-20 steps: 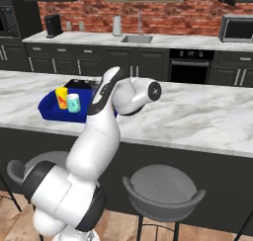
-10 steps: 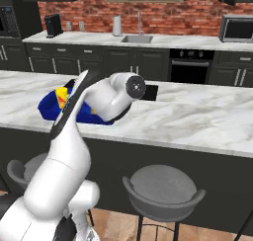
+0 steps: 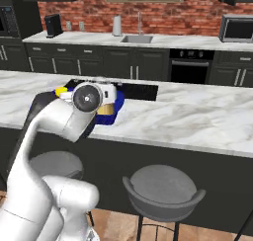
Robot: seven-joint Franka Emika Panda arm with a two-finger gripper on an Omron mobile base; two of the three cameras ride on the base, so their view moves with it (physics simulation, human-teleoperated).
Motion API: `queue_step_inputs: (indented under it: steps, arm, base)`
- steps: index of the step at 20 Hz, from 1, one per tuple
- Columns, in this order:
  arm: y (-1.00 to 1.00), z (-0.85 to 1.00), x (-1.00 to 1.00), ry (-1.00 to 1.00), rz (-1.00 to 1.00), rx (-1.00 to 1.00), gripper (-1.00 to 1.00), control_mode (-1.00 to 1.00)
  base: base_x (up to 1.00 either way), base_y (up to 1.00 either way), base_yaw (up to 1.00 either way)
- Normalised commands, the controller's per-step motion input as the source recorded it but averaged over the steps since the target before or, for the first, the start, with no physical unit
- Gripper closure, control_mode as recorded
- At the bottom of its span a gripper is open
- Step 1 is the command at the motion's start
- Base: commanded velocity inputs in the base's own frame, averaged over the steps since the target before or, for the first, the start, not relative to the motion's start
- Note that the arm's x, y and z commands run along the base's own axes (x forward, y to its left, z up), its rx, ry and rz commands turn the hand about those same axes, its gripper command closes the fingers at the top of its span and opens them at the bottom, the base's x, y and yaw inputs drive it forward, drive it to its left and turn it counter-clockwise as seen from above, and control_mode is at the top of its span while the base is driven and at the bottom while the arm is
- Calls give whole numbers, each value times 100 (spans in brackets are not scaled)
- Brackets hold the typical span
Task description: There is a tray on the dining counter. Grab the cup, mug, and pitcher and place them on the tray. The pitcher may be placed next to the tray if it cannot fit the tray.
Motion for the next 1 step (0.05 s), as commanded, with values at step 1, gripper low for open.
queue_step_inputs:
  steps: [1]
  arm:
    - [10,11,-81,3,-22,-2,-100,-100]
  base:
    - [0,0,0]
